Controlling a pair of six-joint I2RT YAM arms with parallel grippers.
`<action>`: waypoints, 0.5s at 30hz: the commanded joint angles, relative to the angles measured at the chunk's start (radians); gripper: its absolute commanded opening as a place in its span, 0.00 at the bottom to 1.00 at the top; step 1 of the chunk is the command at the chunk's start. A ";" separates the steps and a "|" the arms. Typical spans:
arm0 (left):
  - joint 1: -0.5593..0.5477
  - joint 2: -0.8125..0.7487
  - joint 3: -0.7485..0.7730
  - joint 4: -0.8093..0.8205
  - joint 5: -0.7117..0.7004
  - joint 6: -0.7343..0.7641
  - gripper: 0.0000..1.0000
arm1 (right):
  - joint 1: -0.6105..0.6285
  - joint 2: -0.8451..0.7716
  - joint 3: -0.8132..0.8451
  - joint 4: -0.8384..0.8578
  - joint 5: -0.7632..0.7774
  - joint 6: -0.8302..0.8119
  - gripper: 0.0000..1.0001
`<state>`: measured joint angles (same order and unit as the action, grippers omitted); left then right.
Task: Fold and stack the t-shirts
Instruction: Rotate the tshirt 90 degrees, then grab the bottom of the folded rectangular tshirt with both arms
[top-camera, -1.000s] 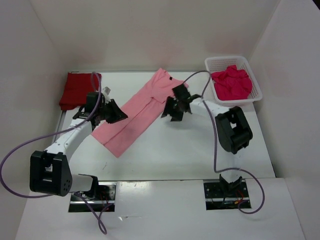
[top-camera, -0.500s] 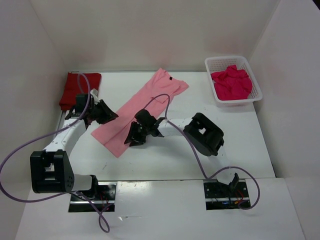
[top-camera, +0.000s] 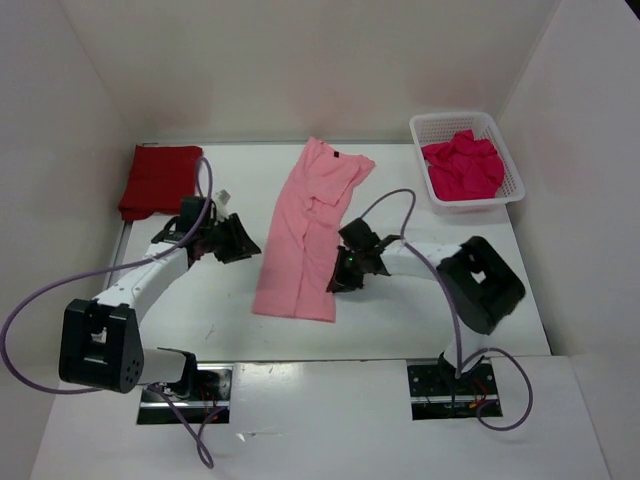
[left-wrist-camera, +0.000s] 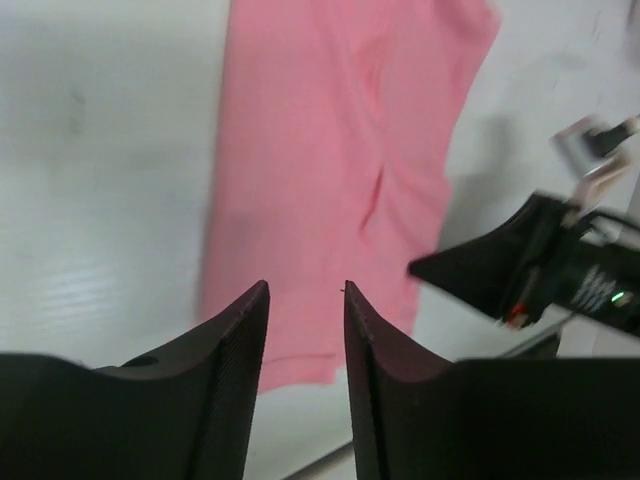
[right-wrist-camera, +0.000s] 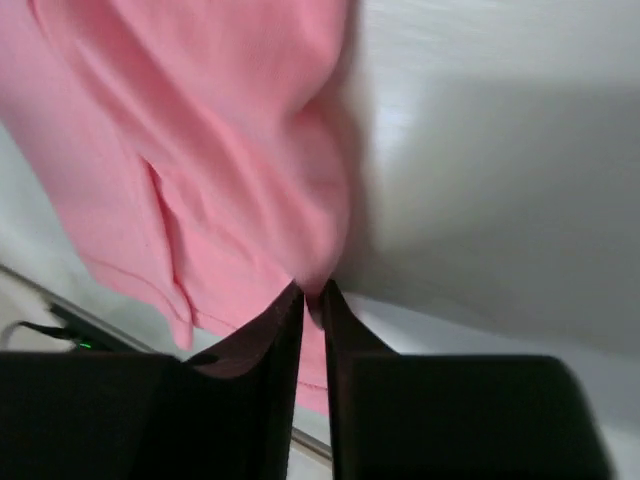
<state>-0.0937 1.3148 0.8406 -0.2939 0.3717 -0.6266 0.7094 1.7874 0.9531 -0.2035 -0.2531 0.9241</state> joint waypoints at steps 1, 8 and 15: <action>-0.113 0.017 -0.046 -0.057 0.050 0.034 0.45 | -0.036 -0.169 -0.140 -0.158 0.038 -0.133 0.21; -0.210 -0.078 -0.124 -0.154 0.019 -0.077 1.00 | -0.036 -0.519 -0.364 -0.149 0.040 0.099 0.58; -0.245 0.014 -0.152 -0.212 -0.089 -0.146 0.67 | -0.036 -0.710 -0.573 -0.057 -0.051 0.242 0.54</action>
<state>-0.3271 1.2972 0.6994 -0.4587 0.3443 -0.7300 0.6659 1.1095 0.4175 -0.3126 -0.2737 1.0851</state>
